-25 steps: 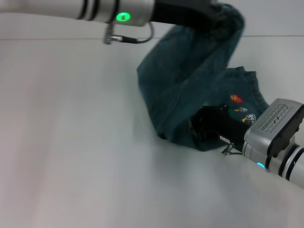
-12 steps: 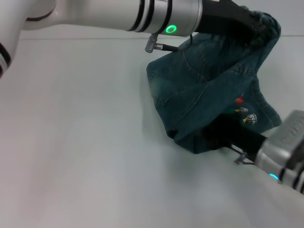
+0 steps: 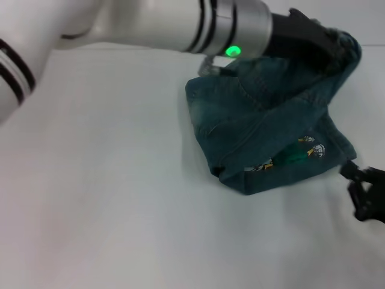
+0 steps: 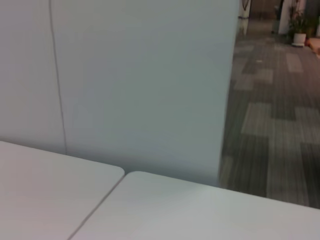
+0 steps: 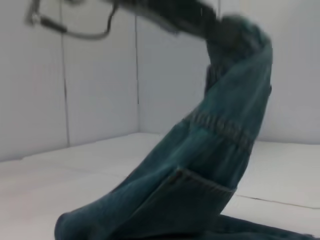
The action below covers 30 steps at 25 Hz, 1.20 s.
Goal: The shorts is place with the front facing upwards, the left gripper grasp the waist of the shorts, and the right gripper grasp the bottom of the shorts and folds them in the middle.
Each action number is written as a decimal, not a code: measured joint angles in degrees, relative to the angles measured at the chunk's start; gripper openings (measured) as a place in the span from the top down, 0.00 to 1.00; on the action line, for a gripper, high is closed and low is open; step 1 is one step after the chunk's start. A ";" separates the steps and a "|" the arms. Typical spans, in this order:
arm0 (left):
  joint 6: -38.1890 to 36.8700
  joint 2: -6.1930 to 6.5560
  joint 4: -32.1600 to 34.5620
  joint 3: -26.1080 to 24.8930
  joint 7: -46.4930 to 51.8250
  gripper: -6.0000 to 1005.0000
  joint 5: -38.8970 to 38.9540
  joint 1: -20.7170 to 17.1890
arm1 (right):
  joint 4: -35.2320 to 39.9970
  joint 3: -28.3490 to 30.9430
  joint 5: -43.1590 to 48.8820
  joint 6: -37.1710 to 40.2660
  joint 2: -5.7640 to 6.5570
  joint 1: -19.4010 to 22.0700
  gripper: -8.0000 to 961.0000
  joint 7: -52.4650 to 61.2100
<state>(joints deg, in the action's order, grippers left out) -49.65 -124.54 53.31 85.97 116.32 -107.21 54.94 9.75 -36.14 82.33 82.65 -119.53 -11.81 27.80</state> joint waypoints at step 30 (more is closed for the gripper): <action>-3.90 0.02 0.46 3.30 -17.33 0.30 14.61 -14.19 | 9.55 -0.09 5.43 4.01 1.09 2.74 0.92 14.59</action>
<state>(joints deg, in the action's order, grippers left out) -53.55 -124.51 53.77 89.26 98.99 -92.60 40.75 19.29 -36.22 87.77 86.67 -118.44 -9.08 42.39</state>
